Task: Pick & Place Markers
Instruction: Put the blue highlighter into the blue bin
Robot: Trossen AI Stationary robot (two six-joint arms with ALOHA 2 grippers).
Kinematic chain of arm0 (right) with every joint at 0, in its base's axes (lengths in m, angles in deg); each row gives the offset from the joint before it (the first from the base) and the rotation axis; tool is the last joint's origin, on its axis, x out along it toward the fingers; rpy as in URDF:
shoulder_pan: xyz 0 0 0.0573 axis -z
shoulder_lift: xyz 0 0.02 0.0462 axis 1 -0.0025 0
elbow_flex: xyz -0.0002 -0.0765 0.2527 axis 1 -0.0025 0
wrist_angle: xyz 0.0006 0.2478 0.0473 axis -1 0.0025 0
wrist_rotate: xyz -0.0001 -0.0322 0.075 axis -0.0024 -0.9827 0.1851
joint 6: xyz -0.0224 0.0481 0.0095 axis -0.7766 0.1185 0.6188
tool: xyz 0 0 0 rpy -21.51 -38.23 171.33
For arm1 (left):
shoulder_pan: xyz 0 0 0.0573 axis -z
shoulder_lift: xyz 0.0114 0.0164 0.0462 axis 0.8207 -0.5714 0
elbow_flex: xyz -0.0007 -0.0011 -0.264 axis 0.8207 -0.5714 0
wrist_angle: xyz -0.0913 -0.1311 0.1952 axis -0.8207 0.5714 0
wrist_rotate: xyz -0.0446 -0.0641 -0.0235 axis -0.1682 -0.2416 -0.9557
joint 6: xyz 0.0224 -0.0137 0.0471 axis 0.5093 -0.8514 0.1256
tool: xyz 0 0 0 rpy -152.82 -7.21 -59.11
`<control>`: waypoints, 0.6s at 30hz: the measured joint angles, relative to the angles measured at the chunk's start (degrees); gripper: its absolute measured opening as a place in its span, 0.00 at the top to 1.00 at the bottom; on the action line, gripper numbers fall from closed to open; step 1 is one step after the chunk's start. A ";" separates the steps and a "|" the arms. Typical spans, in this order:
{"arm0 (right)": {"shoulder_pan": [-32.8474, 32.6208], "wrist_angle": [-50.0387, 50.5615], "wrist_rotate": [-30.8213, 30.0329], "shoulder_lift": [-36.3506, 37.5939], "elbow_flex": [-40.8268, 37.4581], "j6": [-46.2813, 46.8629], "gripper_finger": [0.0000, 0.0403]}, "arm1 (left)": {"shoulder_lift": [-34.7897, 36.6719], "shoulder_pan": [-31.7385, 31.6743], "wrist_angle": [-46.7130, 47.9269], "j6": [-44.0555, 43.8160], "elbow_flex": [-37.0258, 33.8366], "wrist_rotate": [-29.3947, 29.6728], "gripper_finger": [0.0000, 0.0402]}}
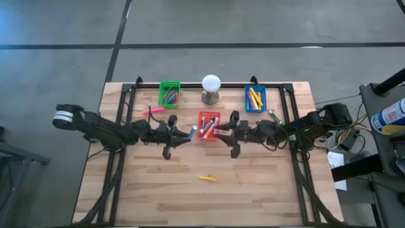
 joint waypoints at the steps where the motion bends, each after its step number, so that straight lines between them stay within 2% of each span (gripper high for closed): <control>1: 0.00 0.79 0.05 -0.05 1.00 -0.08 0.60 | -0.98 0.00 0.00 0.08 0.64 -0.55 0.88; 7: -0.67 0.27 0.07 -3.78 6.12 -1.05 0.51 | -5.94 0.00 -2.47 0.24 2.40 -1.38 0.88; 18: -1.29 0.25 0.13 -12.66 15.73 -2.91 0.52 | -7.11 0.00 -4.51 0.04 1.90 -1.38 0.88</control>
